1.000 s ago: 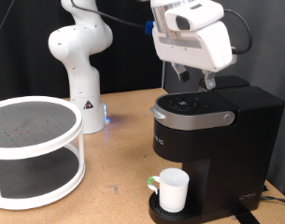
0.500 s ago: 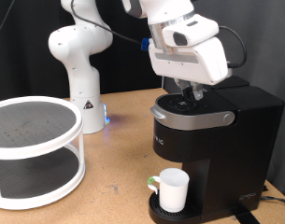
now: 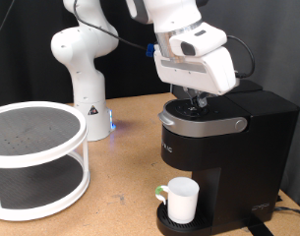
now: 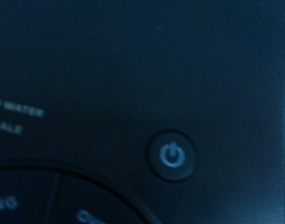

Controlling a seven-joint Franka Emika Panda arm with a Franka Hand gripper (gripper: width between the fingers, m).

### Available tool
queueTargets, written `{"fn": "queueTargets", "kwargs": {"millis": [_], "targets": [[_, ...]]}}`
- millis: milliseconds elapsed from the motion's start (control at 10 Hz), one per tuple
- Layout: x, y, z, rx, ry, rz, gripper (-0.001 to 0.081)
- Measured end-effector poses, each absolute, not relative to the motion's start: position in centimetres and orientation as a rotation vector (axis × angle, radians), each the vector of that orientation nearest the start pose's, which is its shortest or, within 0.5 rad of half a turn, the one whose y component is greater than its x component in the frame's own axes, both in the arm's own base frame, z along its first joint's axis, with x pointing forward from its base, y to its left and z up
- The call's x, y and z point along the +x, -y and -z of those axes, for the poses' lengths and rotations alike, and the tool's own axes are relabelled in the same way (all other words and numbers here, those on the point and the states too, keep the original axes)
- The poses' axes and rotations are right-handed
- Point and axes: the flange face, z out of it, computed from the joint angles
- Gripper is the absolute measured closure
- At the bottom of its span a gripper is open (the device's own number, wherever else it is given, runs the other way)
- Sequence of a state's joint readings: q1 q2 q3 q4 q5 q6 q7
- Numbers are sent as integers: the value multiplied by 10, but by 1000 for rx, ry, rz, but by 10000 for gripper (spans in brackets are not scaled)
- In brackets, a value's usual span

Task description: Make a cup of coffee with the keurig machine

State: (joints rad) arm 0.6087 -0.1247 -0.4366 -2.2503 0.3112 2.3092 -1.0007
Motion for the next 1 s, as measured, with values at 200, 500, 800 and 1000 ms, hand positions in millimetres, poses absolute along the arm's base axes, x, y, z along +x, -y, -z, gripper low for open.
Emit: {"fn": "queueTargets", "kwargs": {"millis": [200, 500, 800, 1000], "targets": [[507, -92, -428, -2561, 1368, 394, 805], [506, -90, -424, -2565, 1357, 383, 806], [505, -84, -423, -2563, 1325, 339, 806], [506, -78, -422, -2544, 1283, 274, 806]]}}
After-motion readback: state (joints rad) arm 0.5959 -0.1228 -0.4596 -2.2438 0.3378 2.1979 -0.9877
